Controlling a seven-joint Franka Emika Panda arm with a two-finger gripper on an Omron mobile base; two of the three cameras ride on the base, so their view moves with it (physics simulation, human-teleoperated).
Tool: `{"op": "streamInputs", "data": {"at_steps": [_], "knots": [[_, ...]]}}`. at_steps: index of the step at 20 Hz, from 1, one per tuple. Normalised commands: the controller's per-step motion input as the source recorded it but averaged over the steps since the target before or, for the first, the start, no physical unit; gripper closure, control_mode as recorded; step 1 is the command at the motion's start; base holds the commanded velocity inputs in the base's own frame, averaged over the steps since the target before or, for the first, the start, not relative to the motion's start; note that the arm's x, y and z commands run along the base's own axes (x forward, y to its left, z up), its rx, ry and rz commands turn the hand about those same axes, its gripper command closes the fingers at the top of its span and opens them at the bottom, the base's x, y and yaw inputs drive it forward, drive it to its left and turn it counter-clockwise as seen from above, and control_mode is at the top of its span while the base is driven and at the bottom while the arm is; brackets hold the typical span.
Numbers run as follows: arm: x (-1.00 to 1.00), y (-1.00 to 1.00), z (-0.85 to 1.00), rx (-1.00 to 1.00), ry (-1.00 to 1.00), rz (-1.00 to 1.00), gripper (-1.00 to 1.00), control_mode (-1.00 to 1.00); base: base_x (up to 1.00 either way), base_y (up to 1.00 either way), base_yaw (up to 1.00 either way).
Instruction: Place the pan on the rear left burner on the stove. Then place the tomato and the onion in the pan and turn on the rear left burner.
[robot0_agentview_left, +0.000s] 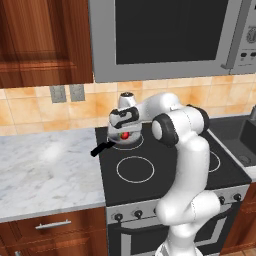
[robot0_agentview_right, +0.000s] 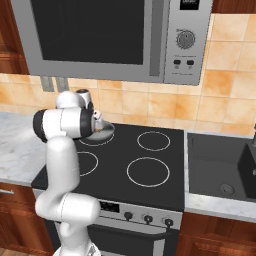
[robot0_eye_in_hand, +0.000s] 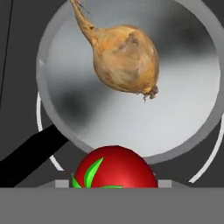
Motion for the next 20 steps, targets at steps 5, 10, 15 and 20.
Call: {"op": "streamInputs", "data": {"at_steps": [5, 10, 15, 20], "knots": [[0.49, 0.00, -0.19, 0.00, 0.00, 0.00, 1.00, -1.00, 0.00, 0.00, 0.00], [0.48, 0.00, -0.23, 0.00, 0.00, 0.00, 1.00, -1.00, 0.00, 0.00, 0.00], [0.18, 0.00, -0.25, 0.00, 0.01, 0.00, 1.00, -1.00, 0.00, 0.00, 0.00], [-0.05, 0.00, -0.33, 0.00, 0.05, 0.00, 1.00, -1.00, 0.00, 0.00, 0.00]]}}
